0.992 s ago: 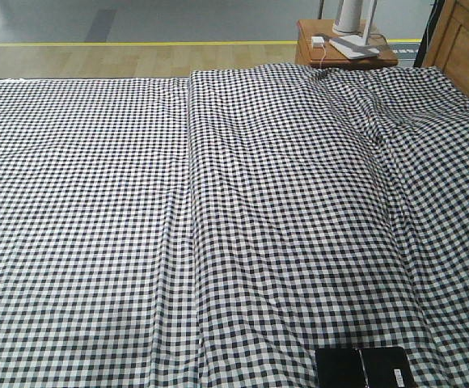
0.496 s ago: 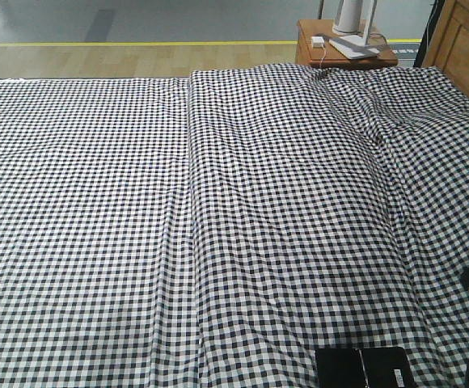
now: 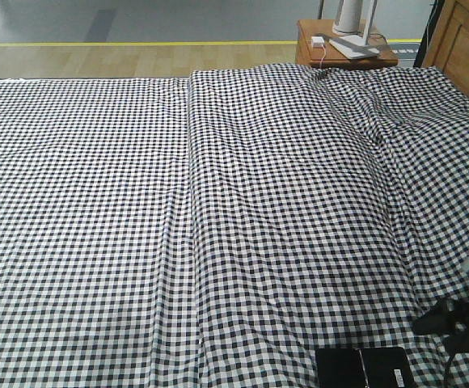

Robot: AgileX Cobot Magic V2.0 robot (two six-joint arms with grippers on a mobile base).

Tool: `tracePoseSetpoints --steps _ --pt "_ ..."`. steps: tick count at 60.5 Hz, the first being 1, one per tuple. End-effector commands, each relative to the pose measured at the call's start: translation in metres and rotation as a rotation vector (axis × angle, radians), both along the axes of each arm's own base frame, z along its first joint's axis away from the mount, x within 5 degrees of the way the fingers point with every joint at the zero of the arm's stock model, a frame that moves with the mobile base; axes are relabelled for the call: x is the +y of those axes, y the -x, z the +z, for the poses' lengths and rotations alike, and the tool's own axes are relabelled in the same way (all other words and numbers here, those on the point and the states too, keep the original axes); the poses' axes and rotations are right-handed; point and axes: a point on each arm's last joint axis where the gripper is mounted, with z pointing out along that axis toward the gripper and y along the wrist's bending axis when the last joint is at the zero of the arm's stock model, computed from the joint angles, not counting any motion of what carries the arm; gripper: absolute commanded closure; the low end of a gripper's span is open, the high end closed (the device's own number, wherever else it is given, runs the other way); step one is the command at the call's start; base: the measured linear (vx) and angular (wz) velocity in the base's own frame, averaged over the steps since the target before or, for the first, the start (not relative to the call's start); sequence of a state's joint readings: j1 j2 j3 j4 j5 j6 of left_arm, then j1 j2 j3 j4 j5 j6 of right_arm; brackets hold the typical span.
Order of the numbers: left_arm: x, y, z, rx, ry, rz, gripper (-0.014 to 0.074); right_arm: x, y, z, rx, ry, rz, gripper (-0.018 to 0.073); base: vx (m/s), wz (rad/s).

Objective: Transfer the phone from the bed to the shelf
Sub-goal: 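Lower the right gripper toward the black phone at the bed edge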

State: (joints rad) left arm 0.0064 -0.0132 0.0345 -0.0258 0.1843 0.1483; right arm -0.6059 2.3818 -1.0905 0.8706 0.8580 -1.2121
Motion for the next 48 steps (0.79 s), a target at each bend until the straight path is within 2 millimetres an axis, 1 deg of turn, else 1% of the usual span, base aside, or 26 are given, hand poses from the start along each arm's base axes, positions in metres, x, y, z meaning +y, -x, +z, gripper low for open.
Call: tracePoseSetpoints --steps 1,11,19,34,48 --pt "0.000 0.001 0.015 -0.106 0.015 -0.004 0.0595 0.002 -0.007 0.009 -0.078 -0.070 0.016 -0.0050 0.00 0.00" --pt "0.000 0.001 0.015 -0.106 0.015 -0.004 0.0595 0.006 -0.003 -0.018 -0.060 -0.100 0.011 -0.0045 0.00 0.00" --pt "0.000 0.001 0.015 -0.106 0.015 -0.004 0.0595 0.004 -0.008 -0.033 -0.051 -0.125 0.005 -0.0041 0.00 0.00" --pt "0.000 0.001 0.015 -0.106 0.015 -0.004 0.0595 0.002 -0.018 -0.047 -0.062 -0.200 -0.005 -0.0035 0.00 0.00" --pt "0.000 0.001 0.015 -0.106 0.015 -0.004 0.0595 0.005 -0.016 -0.059 -0.045 -0.241 -0.003 -0.0035 0.00 0.00"
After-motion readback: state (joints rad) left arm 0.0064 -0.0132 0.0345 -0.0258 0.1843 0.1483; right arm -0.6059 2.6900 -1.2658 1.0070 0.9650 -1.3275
